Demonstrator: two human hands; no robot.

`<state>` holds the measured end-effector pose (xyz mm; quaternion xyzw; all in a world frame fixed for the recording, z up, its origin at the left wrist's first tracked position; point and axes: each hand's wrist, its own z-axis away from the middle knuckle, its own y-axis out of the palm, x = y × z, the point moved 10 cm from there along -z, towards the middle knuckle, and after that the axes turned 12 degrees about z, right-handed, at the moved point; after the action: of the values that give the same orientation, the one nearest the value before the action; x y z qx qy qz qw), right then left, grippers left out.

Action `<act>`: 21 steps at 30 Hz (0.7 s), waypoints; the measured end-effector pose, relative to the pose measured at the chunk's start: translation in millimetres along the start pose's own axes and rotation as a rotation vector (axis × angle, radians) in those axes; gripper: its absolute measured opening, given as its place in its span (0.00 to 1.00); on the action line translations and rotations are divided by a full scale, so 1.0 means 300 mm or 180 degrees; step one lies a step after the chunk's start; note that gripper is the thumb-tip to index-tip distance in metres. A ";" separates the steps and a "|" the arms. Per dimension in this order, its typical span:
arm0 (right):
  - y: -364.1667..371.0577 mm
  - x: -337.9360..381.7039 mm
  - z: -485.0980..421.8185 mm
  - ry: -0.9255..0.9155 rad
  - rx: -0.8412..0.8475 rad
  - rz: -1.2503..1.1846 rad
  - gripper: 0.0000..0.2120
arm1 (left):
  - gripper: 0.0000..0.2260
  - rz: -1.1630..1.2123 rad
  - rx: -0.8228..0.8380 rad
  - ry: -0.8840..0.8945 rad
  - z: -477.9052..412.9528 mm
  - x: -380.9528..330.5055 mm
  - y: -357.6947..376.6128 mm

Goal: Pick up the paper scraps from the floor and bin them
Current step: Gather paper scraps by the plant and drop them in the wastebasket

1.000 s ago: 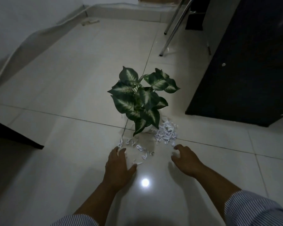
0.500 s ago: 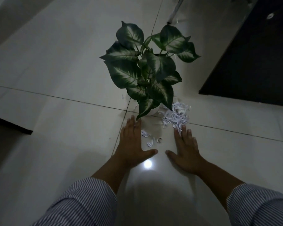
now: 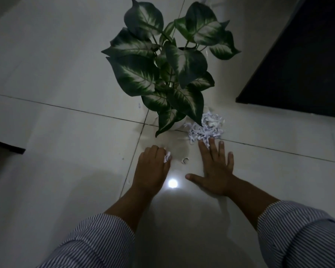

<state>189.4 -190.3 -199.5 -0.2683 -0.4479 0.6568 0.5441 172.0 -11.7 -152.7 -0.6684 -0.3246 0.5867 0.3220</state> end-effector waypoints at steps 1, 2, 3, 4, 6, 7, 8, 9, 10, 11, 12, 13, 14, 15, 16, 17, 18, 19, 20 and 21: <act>-0.004 -0.002 -0.005 -0.0002 -0.0034 -0.0015 0.55 | 0.11 -0.0013 0.0029 0.0040 0.001 -0.006 -0.001; -0.007 -0.001 -0.008 -0.0009 -0.0057 -0.0020 0.55 | 0.12 -0.0001 0.0063 0.0091 0.001 -0.009 -0.001; -0.009 0.002 -0.009 -0.0023 -0.0074 -0.0020 0.55 | 0.13 0.0029 0.0107 0.0124 0.002 -0.011 -0.003; -0.012 0.002 -0.012 -0.0036 -0.0096 -0.0018 0.54 | 0.14 0.0040 0.0164 0.0142 -0.002 -0.011 -0.004; -0.024 0.001 -0.014 -0.0045 -0.0177 -0.0013 0.52 | 0.16 -0.0043 0.0283 0.0165 -0.006 -0.012 -0.009; -0.030 0.000 -0.013 -0.0041 -0.0233 -0.0036 0.50 | 0.17 -0.0073 0.0341 0.0150 -0.006 -0.011 -0.013; -0.036 -0.001 -0.011 -0.0030 -0.0300 -0.0084 0.49 | 0.17 -0.0089 0.0390 0.0106 -0.004 -0.010 -0.017; -0.043 0.000 -0.008 -0.0023 -0.0379 -0.0139 0.47 | 0.17 -0.0101 0.0430 0.0031 -0.001 -0.005 -0.025; -0.049 -0.003 -0.008 -0.0004 -0.0433 -0.0173 0.47 | 0.17 -0.0077 0.0472 -0.0058 -0.004 0.005 -0.027; -0.053 -0.005 -0.010 0.0016 -0.0473 -0.0191 0.47 | 0.17 -0.0018 0.0503 -0.0134 -0.007 0.013 -0.032; -0.054 -0.008 -0.009 0.0032 -0.0501 -0.0195 0.48 | 0.16 0.0069 0.0532 -0.0189 -0.008 0.016 -0.040; -0.054 -0.011 -0.009 0.0057 -0.0503 -0.0210 0.49 | 0.15 0.0189 0.0547 -0.0236 -0.013 0.014 -0.049; -0.054 -0.013 -0.009 0.0088 -0.0514 -0.0235 0.51 | 0.14 0.0323 0.0531 -0.0276 -0.018 0.011 -0.064; -0.059 -0.014 -0.009 0.0124 -0.0570 -0.0284 0.51 | 0.13 0.0452 0.0482 -0.0311 -0.026 0.010 -0.081; -0.070 -0.017 -0.007 0.0178 -0.0703 -0.0379 0.50 | 0.13 0.0564 0.0402 -0.0329 -0.032 0.008 -0.100; -0.087 -0.021 -0.004 0.0257 -0.0885 -0.0491 0.46 | 0.14 0.0653 0.0325 -0.0331 -0.036 0.005 -0.119; -0.106 -0.024 -0.002 0.0352 -0.1061 -0.0569 0.42 | 0.14 0.0715 0.0281 -0.0336 -0.036 0.000 -0.135; -0.126 -0.028 -0.004 0.0453 -0.1197 -0.0574 0.38 | 0.14 0.0746 0.0268 -0.0336 -0.034 -0.005 -0.149; -0.148 -0.030 -0.006 0.0537 -0.1305 -0.0489 0.33 | 0.14 0.0753 0.0267 -0.0324 -0.029 -0.012 -0.162; -0.170 -0.029 -0.009 0.0590 -0.1396 -0.0363 0.28 | 0.14 0.0743 0.0269 -0.0306 -0.025 -0.019 -0.175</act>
<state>218.2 -197.4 -157.1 -0.4134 -0.5424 0.4846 0.5477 176.0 13.8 -106.2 -0.6586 -0.2347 0.6647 0.2635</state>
